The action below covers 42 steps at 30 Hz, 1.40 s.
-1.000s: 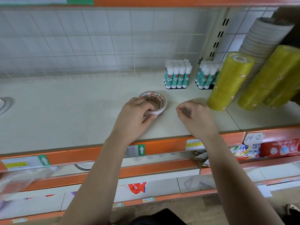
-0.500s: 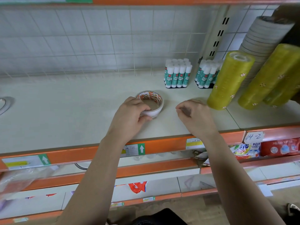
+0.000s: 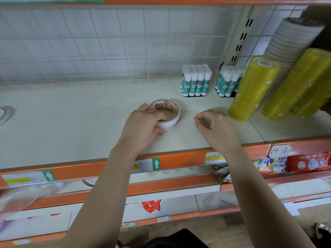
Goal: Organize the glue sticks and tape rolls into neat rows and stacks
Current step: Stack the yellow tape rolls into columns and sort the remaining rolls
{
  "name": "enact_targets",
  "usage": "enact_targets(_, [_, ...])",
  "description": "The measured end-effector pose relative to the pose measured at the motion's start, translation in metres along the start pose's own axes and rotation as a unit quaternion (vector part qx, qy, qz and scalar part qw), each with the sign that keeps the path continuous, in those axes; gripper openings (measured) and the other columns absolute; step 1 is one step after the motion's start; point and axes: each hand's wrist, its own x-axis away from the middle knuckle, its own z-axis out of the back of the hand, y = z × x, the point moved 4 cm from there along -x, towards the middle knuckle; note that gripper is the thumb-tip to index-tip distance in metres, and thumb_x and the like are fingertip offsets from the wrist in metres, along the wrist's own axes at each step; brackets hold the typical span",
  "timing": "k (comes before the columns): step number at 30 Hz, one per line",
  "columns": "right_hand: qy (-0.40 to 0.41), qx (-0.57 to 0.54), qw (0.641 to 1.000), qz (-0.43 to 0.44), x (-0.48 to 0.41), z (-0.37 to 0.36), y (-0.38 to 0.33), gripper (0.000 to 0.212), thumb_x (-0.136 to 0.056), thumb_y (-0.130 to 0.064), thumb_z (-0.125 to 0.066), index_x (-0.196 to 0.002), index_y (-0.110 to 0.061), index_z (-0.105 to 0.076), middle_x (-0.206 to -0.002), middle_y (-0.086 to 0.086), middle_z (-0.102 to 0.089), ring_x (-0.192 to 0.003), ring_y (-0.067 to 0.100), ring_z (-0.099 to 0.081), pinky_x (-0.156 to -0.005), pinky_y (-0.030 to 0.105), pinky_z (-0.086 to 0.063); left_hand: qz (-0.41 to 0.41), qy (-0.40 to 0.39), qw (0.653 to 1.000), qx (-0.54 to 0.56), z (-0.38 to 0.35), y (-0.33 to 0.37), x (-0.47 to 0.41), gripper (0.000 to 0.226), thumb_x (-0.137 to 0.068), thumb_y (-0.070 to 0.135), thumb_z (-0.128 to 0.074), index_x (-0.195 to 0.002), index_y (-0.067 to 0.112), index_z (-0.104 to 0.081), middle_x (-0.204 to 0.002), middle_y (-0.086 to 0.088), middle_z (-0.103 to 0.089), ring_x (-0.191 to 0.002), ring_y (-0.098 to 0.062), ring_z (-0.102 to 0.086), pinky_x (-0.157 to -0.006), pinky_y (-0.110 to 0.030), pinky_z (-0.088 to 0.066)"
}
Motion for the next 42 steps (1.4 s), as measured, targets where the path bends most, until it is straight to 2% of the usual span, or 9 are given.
enact_targets(6, [0.000, 0.001, 1.000, -0.003, 0.001, 0.000, -0.002, 0.009, -0.087, -0.012, -0.065, -0.090, -0.013, -0.074, -0.088, 0.001, -0.069, -0.087, 0.018, -0.059, -0.080, 0.030, -0.047, 0.005, 0.008, 1.000, 0.010, 0.001, -0.001, 0.000, 0.025, -0.068, 0.012, -0.082, -0.091, 0.007, -0.073, -0.090, -0.007, -0.071, -0.105, -0.029, -0.055, -0.080, -0.042, -0.047])
enact_targets(12, [0.000, 0.007, 1.000, 0.003, -0.002, -0.001, -0.005, 0.011, -0.088, -0.012, -0.065, -0.094, -0.012, -0.073, -0.092, 0.003, -0.069, -0.089, 0.018, -0.060, -0.080, 0.025, -0.044, -0.008, -0.007, 1.000, -0.012, 0.002, -0.001, 0.000, 0.030, -0.071, 0.026, -0.083, -0.097, 0.012, -0.073, -0.098, -0.003, -0.070, -0.107, -0.027, -0.054, -0.081, -0.039, -0.048])
enact_targets(14, [0.012, -0.001, 1.000, 0.006, -0.003, 0.001, -0.010, 0.012, -0.088, -0.010, -0.065, -0.098, -0.011, -0.073, -0.096, 0.003, -0.069, -0.089, 0.015, -0.059, -0.082, 0.023, -0.043, -0.037, 0.020, 0.999, -0.011, 0.005, -0.003, 0.005, 0.032, -0.073, 0.033, -0.082, -0.096, 0.013, -0.073, -0.100, -0.001, -0.070, -0.102, -0.029, -0.058, -0.079, -0.043, -0.052])
enact_targets(19, [0.090, -0.027, 0.994, 0.049, -0.015, 0.005, -0.039, 0.015, -0.087, -0.008, -0.064, -0.099, -0.009, -0.072, -0.099, 0.002, -0.071, -0.094, 0.020, -0.063, -0.085, 0.040, -0.053, -0.030, 0.121, 0.992, -0.009, 0.029, -0.019, 0.023, 0.030, -0.087, 0.042, -0.058, -0.095, 0.017, -0.072, -0.097, 0.000, -0.067, -0.091, -0.027, -0.061, -0.076, -0.042, -0.049])
enact_targets(23, [0.089, -0.040, 0.990, 0.106, -0.029, -0.018, -0.087, 0.014, -0.087, -0.012, -0.062, -0.097, -0.010, -0.072, -0.098, 0.003, -0.070, -0.092, 0.022, -0.063, -0.086, 0.026, -0.047, 0.031, 0.165, 0.985, -0.040, 0.058, -0.054, 0.045, 0.024, -0.090, 0.034, -0.051, -0.089, 0.018, -0.069, -0.088, 0.002, -0.064, -0.080, -0.024, -0.061, -0.075, -0.039, -0.046])
enact_targets(25, [0.077, -0.058, 0.988, 0.122, -0.036, -0.038, -0.116, 0.016, -0.086, -0.015, -0.060, -0.095, -0.012, -0.072, -0.097, 0.002, -0.070, -0.088, 0.018, -0.062, -0.083, 0.021, -0.044, 0.063, 0.174, 0.981, -0.055, 0.073, -0.077, 0.060, 0.023, -0.089, 0.033, -0.050, -0.087, 0.019, -0.068, -0.084, 0.004, -0.063, -0.078, -0.023, -0.062, -0.077, -0.039, -0.045])
enact_targets(29, [0.028, -0.086, 0.983, 0.157, -0.046, -0.092, -0.178, 0.018, -0.085, -0.018, -0.059, -0.097, -0.015, -0.072, -0.098, 0.000, -0.069, -0.092, 0.020, -0.062, -0.082, 0.036, -0.051, 0.116, 0.186, 0.972, -0.087, 0.104, -0.130, 0.096, 0.015, -0.088, 0.029, -0.055, -0.086, 0.019, -0.065, -0.078, 0.006, -0.062, -0.073, -0.022, -0.063, -0.077, -0.038, -0.042])
enact_targets(36, [-0.079, -0.108, 0.971, 0.198, -0.053, -0.198, -0.301, 0.020, -0.086, -0.024, -0.058, -0.098, -0.017, -0.072, -0.098, -0.003, -0.067, -0.096, 0.020, -0.060, -0.084, 0.022, -0.041, 0.176, 0.192, 0.958, -0.119, 0.171, -0.228, 0.166, 0.012, -0.086, 0.029, -0.057, -0.082, 0.018, -0.063, -0.077, 0.006, -0.063, -0.072, -0.024, -0.063, -0.074, -0.038, -0.042])
enact_targets(42, [-0.139, -0.086, 0.962, 0.217, -0.055, -0.268, -0.380, 0.020, -0.087, -0.025, -0.059, -0.100, -0.017, -0.073, -0.101, 0.000, -0.068, -0.095, 0.027, -0.061, -0.088, 0.037, -0.047, 0.203, 0.186, 0.954, -0.123, 0.212, -0.296, 0.209, 0.021, -0.087, 0.034, -0.051, -0.086, 0.018, -0.065, -0.081, 0.005, -0.064, -0.078, -0.024, -0.062, -0.077, -0.038, -0.039])
